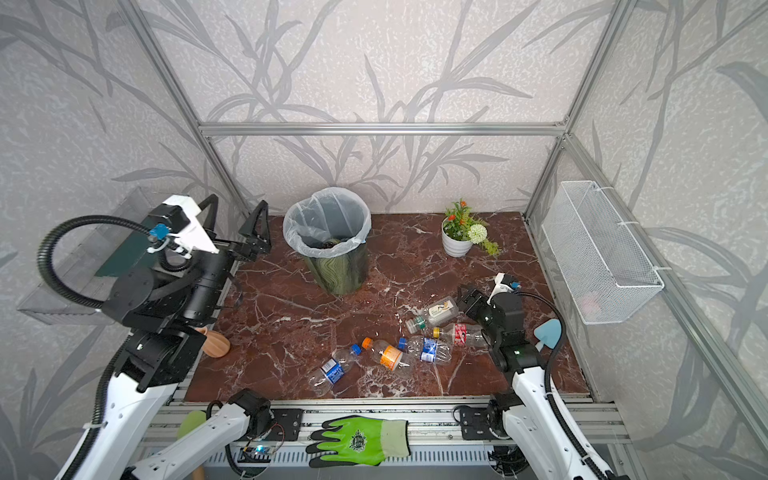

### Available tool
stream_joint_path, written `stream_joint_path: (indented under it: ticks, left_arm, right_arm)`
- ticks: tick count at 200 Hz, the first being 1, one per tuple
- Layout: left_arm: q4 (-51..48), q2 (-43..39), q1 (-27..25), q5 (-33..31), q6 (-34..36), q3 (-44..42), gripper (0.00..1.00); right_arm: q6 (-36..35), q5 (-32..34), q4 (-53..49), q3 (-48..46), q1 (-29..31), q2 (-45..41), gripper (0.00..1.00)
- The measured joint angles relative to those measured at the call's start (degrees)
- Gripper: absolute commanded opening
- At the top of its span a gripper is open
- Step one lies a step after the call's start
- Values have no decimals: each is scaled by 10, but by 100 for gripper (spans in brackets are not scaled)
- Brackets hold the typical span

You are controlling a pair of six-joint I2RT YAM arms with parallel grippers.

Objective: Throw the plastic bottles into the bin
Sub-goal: 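Withdraw left gripper from bin while right gripper reaches toward clear green-label bottle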

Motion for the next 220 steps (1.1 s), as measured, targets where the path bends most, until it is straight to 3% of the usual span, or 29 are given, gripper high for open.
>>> stream_joint_path:
  ticks: [61, 128, 220]
  left_arm:
    - [-83, -31, 0, -61, -67, -128, 99]
    - [-151, -115, 0, -130, -122, -204, 99]
    - [-174, -134, 0, -158, -140, -244, 99]
  right_arm:
    - [24, 10, -35, 56, 68, 92, 79]
    - [62, 51, -112, 126, 166, 202, 86]
    - [96, 58, -135, 141, 189, 294, 94]
